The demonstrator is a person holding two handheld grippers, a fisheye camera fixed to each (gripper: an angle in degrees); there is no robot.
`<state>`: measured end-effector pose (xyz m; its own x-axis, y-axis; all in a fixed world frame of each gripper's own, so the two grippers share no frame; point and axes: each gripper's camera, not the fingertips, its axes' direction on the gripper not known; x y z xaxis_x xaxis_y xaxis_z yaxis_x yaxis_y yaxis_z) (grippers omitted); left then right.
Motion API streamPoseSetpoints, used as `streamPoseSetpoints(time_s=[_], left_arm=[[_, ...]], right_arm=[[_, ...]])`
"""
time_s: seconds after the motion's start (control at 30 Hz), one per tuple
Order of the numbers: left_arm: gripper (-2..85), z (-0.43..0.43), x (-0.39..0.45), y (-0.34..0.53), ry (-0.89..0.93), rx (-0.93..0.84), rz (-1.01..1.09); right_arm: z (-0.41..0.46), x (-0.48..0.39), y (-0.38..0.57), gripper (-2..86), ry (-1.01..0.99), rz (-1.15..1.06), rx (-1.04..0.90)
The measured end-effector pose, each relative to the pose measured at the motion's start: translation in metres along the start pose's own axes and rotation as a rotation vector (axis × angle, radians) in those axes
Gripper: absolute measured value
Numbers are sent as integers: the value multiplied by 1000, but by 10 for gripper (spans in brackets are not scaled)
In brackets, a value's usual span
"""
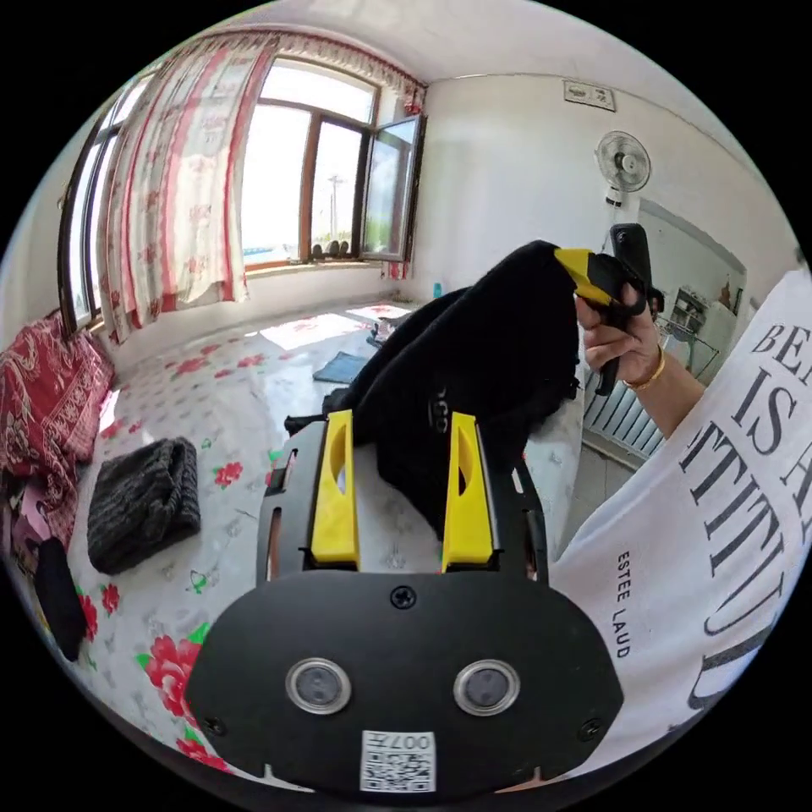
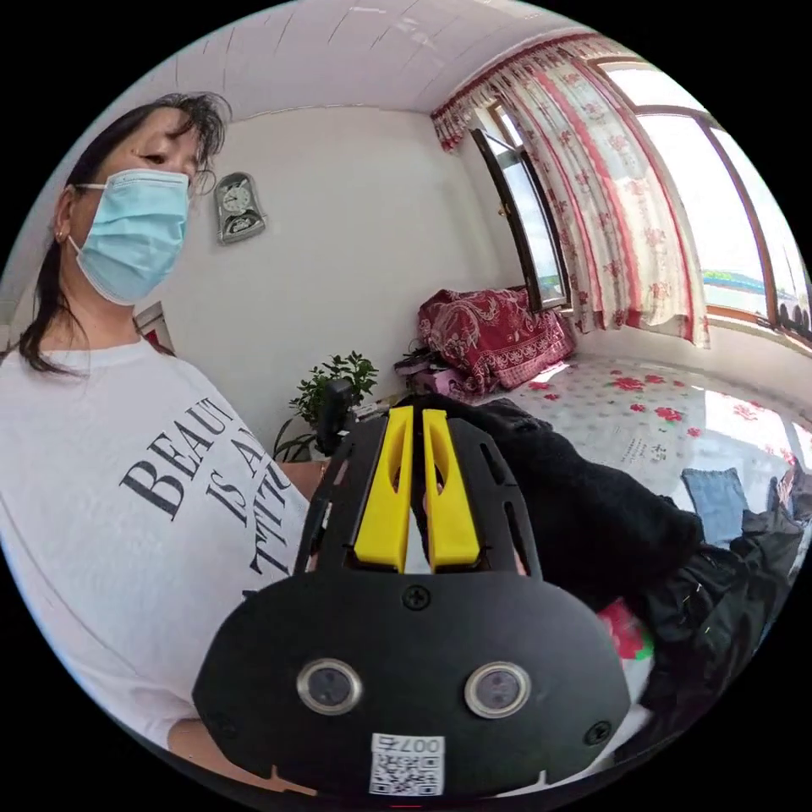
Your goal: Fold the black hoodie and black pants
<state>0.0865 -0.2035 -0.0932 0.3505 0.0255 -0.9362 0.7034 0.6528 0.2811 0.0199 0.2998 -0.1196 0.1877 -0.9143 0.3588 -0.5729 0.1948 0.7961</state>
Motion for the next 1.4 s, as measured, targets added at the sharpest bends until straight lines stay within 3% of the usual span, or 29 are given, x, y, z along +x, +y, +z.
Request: streamPoseSetpoints(time_s=[0.1, 0.17, 0.23, 0.33, 0.47, 0.53, 0.83, 1.0, 1.07, 1.2, 1.27, 1.4], left_arm=[[138, -43, 43, -16, 16, 112, 217], [73, -39, 74, -21, 79, 75, 396], [35, -27, 80, -16, 192, 28, 429], [12, -13, 56, -23, 180, -72, 235], [-1, -49, 18, -46, 211, 109, -24], [-3, -68, 23, -65, 190, 171, -34], [-6, -158, 55, -105, 206, 505, -202], [-7, -214, 77, -106, 196, 644, -248], [-7, -256, 81, -94, 123, 718, -190], [-7, -334, 80, -50, -90, 820, -43], [-7, -373, 95, -24, -161, 875, 44], [-6, -403, 134, -8, -368, 951, 146]], right_arm=[[-9, -52, -11, 3, -151, -127, -45], [-3, -79, -12, 8, -209, -151, -61], [4, -89, -7, 15, -158, -114, -73], [-1, -97, 8, 37, 49, 9, -74], [-19, -113, 47, 79, 403, 95, -113], [-17, -122, 61, 96, 482, 135, -160], [56, -197, 68, 153, 399, 104, -169], [104, -213, 37, 113, 623, -34, -77], [92, -204, 24, 85, 738, -19, -40], [-9, -203, 6, 77, 706, 29, 160], [-63, -242, -10, 74, 752, -157, 284], [-85, -298, -41, 70, 863, -428, 340]])
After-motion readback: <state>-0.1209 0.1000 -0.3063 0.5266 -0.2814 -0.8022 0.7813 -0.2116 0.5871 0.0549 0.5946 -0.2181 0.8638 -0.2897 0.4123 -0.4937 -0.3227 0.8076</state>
